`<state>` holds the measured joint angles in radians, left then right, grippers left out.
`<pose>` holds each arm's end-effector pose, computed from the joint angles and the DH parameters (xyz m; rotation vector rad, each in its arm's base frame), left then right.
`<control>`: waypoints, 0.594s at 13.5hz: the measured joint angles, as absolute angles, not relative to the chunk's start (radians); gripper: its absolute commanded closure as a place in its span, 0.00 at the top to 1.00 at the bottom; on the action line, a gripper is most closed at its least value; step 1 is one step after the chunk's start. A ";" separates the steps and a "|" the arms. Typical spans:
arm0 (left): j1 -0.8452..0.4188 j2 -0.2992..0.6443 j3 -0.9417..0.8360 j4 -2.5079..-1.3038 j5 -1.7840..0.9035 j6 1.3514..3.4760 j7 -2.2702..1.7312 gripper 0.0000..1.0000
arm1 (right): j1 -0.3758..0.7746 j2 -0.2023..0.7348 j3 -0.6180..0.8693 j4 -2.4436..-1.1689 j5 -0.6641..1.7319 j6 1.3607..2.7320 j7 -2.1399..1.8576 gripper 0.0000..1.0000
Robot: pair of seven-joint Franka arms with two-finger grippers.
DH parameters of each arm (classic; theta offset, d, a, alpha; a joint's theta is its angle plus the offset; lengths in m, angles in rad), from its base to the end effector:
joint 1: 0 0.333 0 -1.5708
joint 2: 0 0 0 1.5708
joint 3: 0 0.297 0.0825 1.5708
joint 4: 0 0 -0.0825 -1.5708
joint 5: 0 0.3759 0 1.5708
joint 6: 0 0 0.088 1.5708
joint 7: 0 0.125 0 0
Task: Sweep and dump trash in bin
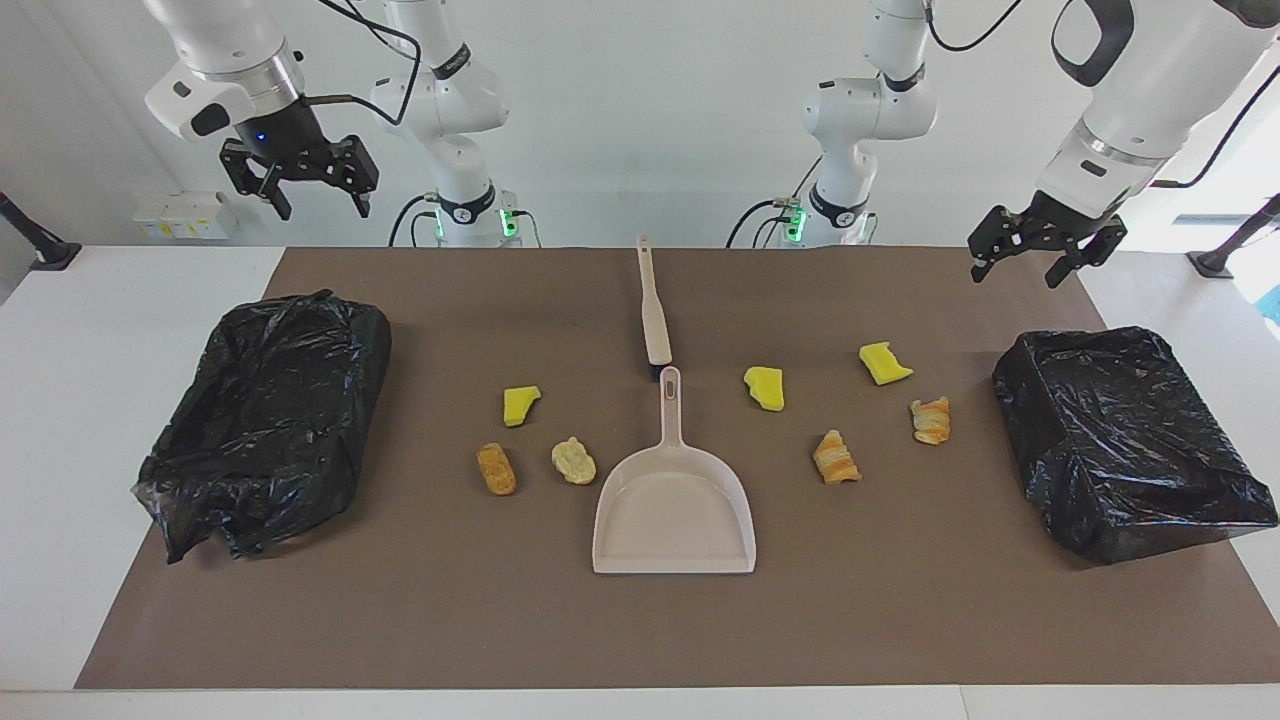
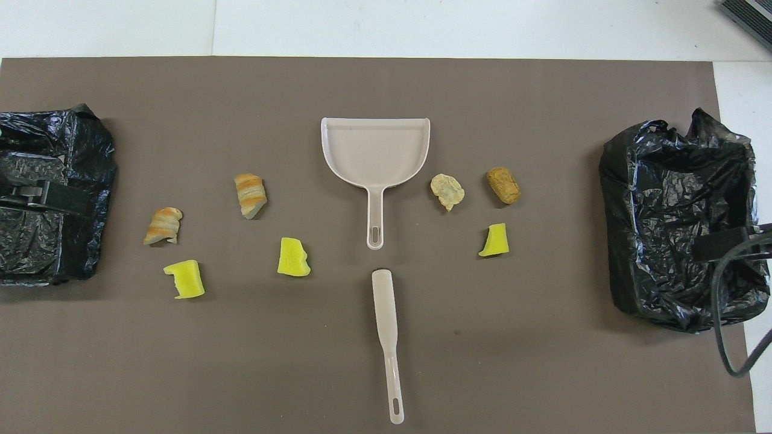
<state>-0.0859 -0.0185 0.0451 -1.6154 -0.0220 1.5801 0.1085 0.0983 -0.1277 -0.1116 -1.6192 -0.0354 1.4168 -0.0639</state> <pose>0.5403 -0.0246 0.5777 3.1095 -0.2320 -0.0250 0.4907 -0.0150 0.6185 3.1203 0.0748 -0.1191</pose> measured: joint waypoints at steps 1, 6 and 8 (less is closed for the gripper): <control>-0.087 -0.012 0.042 -1.615 -0.022 1.582 0.108 1.00 | 0.098 -0.130 -0.112 -1.622 -0.035 1.417 -0.064 1.00; -0.107 0.024 0.032 -1.616 -0.025 1.614 0.109 1.00 | 0.098 -0.135 -0.112 -1.625 -0.035 1.417 -0.064 1.00; -0.109 0.027 0.032 -1.616 -0.029 1.620 0.109 1.00 | 0.098 -0.135 -0.112 -1.627 -0.035 1.417 -0.064 1.00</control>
